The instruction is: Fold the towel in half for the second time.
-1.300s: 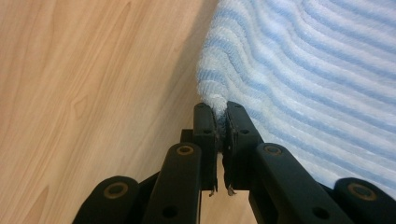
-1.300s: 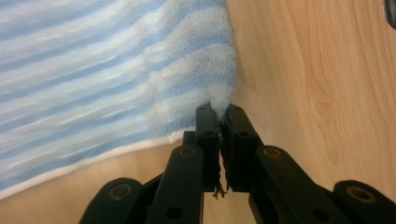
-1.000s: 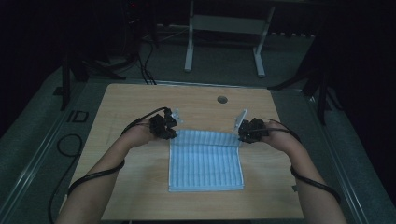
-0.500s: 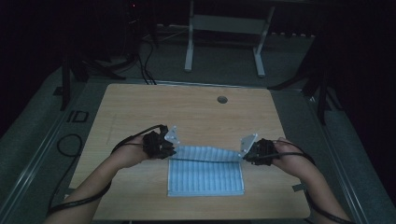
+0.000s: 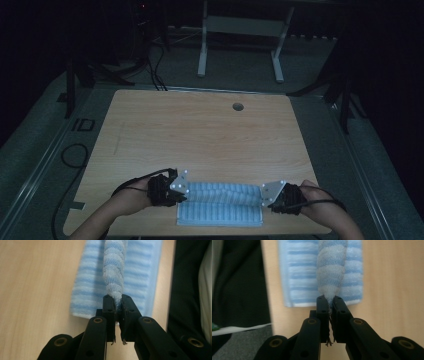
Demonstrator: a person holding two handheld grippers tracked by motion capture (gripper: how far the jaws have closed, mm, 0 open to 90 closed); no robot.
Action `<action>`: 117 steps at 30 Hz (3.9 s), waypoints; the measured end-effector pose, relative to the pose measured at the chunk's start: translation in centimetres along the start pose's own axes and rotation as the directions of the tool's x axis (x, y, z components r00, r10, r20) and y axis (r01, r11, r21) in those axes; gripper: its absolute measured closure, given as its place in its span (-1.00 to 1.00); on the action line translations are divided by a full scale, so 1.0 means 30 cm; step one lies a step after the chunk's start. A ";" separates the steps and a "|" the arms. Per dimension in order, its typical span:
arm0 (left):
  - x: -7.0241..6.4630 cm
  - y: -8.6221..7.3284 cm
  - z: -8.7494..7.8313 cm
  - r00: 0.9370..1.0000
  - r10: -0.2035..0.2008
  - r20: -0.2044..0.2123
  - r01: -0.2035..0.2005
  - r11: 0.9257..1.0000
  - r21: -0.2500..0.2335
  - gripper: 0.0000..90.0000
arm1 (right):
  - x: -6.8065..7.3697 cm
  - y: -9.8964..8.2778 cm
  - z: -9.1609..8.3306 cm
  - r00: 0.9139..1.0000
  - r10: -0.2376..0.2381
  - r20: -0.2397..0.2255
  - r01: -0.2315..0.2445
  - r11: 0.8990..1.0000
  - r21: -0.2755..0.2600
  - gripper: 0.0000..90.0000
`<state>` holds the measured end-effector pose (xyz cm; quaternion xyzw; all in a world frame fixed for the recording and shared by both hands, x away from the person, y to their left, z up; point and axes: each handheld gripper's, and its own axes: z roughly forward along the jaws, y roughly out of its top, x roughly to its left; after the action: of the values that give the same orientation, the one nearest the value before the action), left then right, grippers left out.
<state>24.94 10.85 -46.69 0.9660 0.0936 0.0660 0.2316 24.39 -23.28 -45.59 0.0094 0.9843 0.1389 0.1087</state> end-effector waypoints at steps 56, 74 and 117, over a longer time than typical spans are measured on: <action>0.498 0.019 0.244 0.968 -0.250 0.026 0.242 0.956 0.163 0.26 | -0.526 0.116 0.354 0.959 0.267 -0.095 -0.261 0.963 0.070 0.85; 0.489 -0.002 0.144 0.935 -0.354 0.021 0.354 0.935 -0.005 -0.41 | -0.522 0.105 0.247 0.949 0.308 -0.066 -0.314 0.941 -0.126 0.00; 0.273 -0.441 0.079 0.787 -0.593 -0.170 0.490 0.768 -0.412 -0.84 | -0.292 -0.312 0.241 0.755 0.653 0.059 -0.531 0.662 -0.530 -0.69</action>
<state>31.33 23.12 -54.18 0.8196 0.3911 0.1519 0.3901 34.61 -30.73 -53.10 0.3208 0.8381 0.4048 0.1757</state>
